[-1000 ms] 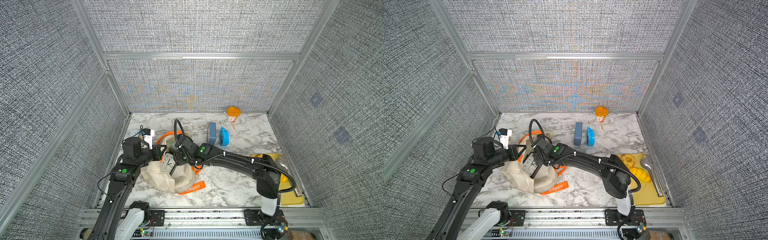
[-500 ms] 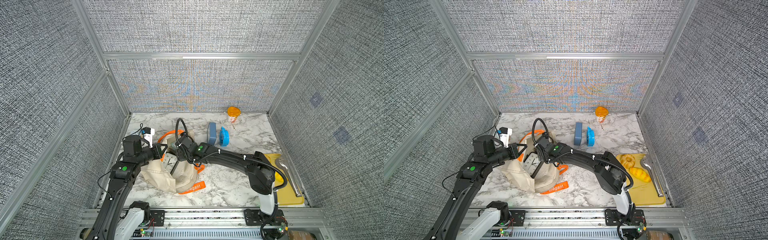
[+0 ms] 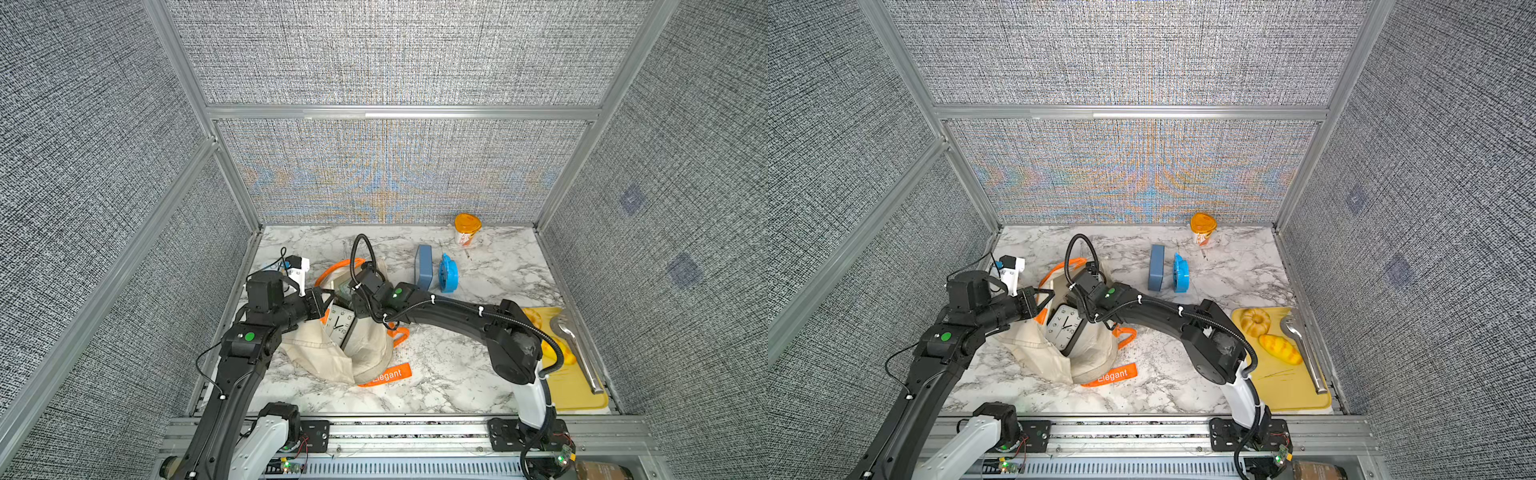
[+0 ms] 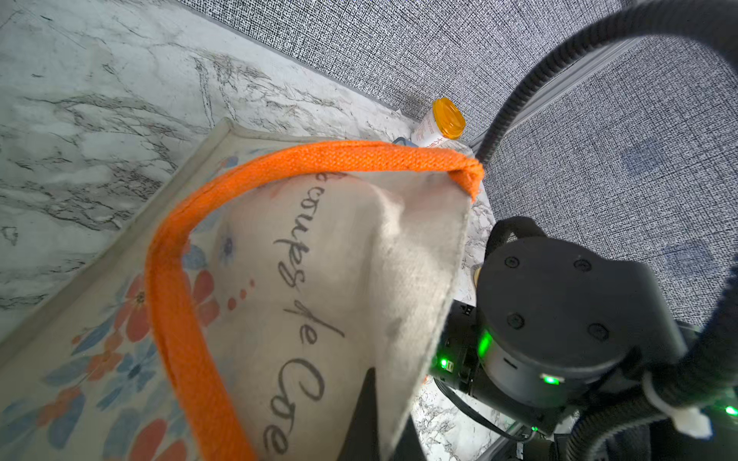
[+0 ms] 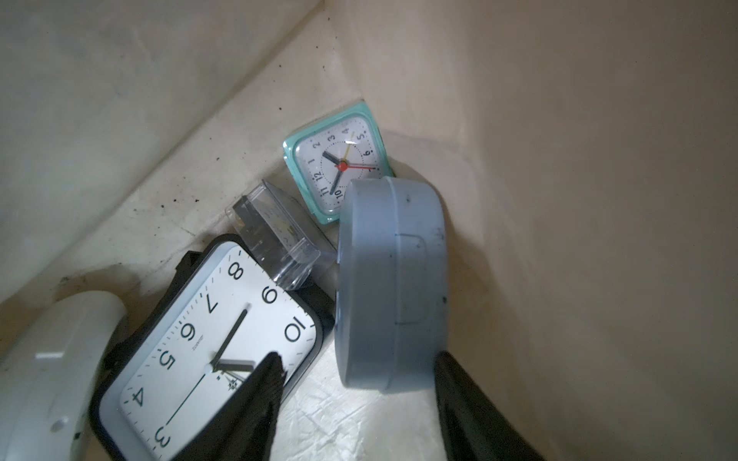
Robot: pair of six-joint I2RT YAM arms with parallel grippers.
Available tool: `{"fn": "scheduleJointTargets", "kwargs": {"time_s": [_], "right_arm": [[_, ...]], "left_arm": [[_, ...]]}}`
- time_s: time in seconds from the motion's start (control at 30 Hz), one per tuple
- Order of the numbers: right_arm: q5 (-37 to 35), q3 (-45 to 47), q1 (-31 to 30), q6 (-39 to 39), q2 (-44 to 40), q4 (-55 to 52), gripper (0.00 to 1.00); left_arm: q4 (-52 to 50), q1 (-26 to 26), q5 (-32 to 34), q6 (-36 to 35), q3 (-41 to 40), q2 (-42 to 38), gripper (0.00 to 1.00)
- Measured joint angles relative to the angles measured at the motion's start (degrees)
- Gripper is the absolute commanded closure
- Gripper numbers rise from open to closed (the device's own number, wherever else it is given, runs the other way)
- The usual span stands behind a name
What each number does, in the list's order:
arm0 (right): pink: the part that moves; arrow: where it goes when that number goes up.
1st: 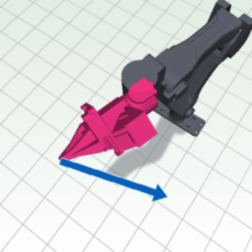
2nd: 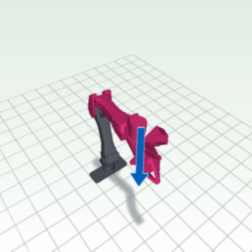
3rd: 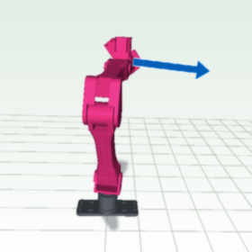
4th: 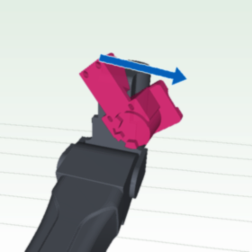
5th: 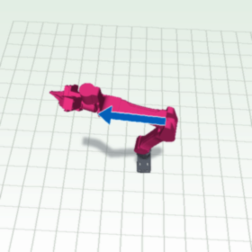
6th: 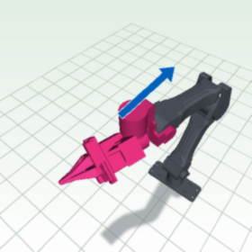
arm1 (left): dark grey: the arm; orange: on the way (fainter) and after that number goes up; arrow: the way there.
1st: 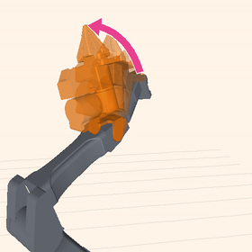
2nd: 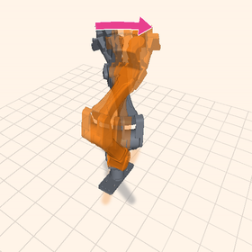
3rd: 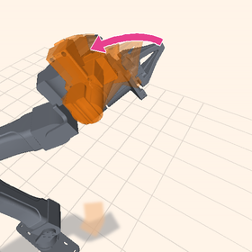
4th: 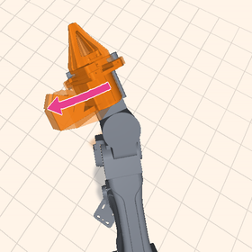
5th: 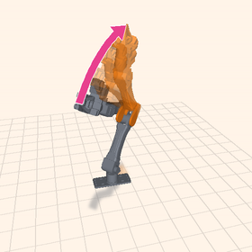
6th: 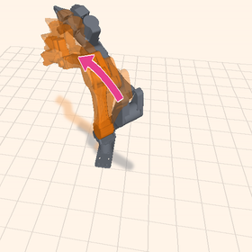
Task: Take the alarm clock out of the canvas bag
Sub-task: Pick up the alarm from the canvas bag.
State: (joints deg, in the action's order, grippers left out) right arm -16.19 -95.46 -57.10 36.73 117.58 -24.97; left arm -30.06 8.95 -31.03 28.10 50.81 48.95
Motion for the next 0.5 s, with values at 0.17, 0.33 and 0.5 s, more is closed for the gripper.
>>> {"fn": "scheduleJointTargets", "kwargs": {"time_s": [0.17,0.33,0.5], "right_arm": [[-1.7,1.9,0.1,0.8,-2.8,-0.3,0.30],[-1.6,0.8,0.7,1.0,-0.8,-0.1,0.26],[-0.2,-3.3,1.4,1.7,3.6,-0.1,0.25]], "left_arm": [[0.0,0.0,-0.2,0.0,-0.2,-0.1,0.98],[0.4,0.0,-0.5,0.0,-0.6,-0.1,0.98],[0.7,0.0,-0.4,0.0,-1.0,-0.1,0.98]]}}
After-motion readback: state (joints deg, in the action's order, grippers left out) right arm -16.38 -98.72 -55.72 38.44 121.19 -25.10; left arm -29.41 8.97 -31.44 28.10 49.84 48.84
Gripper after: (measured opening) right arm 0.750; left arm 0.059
